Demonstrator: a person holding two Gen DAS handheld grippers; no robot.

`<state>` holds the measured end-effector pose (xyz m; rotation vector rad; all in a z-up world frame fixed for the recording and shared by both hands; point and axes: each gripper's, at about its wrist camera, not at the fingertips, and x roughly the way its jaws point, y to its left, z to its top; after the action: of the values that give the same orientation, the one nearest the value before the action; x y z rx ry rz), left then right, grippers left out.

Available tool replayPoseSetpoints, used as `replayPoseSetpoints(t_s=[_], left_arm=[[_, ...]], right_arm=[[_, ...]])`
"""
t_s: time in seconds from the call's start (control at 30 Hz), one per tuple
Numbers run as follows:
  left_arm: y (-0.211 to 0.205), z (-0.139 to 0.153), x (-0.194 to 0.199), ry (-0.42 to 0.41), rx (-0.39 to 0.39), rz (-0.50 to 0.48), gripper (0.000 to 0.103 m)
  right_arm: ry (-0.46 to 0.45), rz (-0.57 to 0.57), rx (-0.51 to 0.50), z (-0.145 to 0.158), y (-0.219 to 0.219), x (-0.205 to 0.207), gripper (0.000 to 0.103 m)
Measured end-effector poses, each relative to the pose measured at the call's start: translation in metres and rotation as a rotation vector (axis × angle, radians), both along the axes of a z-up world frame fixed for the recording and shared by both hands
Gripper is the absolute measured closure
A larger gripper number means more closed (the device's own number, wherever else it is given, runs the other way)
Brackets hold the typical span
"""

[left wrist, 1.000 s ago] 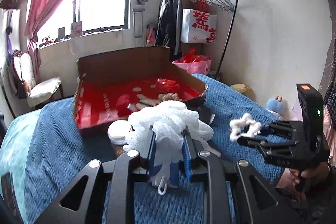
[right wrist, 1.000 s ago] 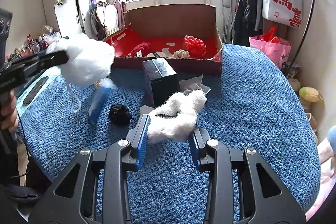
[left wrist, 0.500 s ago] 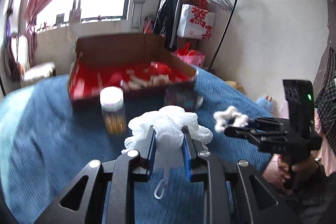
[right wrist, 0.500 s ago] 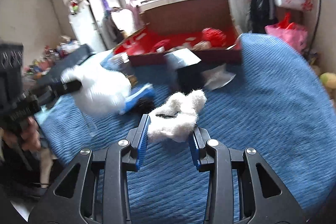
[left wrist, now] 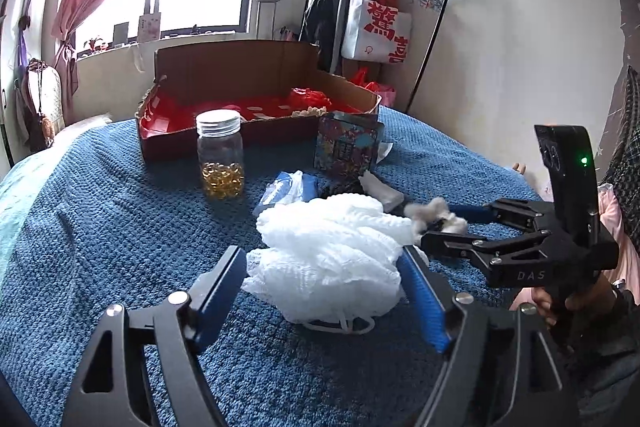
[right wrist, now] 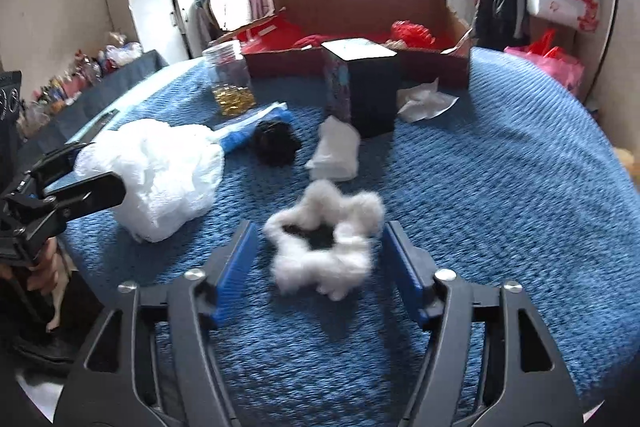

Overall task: Organize soft objects
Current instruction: 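Lift the bath sponge with the left tool while the right tool lifts the star hair tie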

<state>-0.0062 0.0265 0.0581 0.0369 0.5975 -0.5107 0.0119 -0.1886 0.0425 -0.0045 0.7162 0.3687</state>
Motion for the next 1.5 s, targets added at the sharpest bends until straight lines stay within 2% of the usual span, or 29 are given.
replayPoseSetpoints(t_s=[0.13,0.47,0.57,0.6,0.7,0.77,0.8,0.83,0.87,0.97,1.13,1.3,1.5], left_arm=[[-0.002,-0.004,0.003,0.008,-0.013,-0.021,0.013],[-0.017,-0.012,0.018,0.032,0.023,-0.041,0.007],[-0.019,-0.015,0.019,0.039,0.032,-0.048,0.003],[-0.02,-0.016,0.02,0.041,0.038,-0.047,0.002],[-0.021,-0.02,0.024,0.053,0.043,-0.042,0.002],[-0.021,-0.02,0.028,0.068,0.036,-0.043,0.007],[-0.021,-0.021,0.03,0.08,0.03,-0.048,0.017],[-0.021,-0.022,0.033,0.101,0.018,-0.055,0.022],[-0.022,-0.023,0.035,0.112,0.008,-0.055,0.031],[-0.023,-0.022,0.034,0.103,0.013,-0.053,0.039],[-0.017,-0.015,0.029,0.093,-0.005,-0.045,0.042],[-0.001,-0.008,0.024,0.091,-0.034,-0.021,0.042],[0.026,0.007,0.028,0.075,-0.036,0.063,0.042]], right_arm=[[-0.007,-0.013,-0.016,-0.001,-0.003,0.002,0.039],[-0.065,-0.013,-0.128,-0.007,0.012,0.002,0.038],[-0.072,-0.01,-0.127,-0.006,0.012,0.001,0.037],[-0.071,-0.012,-0.124,-0.006,0.011,0.001,0.034],[-0.073,-0.018,-0.124,-0.007,0.009,0.002,0.034],[-0.072,-0.01,-0.124,-0.008,0.01,0.003,0.034],[-0.069,-0.004,-0.123,-0.009,0.011,0.003,0.037],[-0.072,0.006,-0.117,-0.01,0.012,0.003,0.052],[-0.073,0.015,-0.103,-0.009,0.012,0.002,0.056],[-0.072,0.023,-0.083,-0.008,0.011,0.001,0.056],[-0.095,0.033,-0.039,0.001,0.006,-0.005,0.056],[-0.077,0.024,-0.001,0.004,-0.003,-0.003,0.056],[-0.057,-0.041,0.008,0.01,-0.025,0.006,0.056]])
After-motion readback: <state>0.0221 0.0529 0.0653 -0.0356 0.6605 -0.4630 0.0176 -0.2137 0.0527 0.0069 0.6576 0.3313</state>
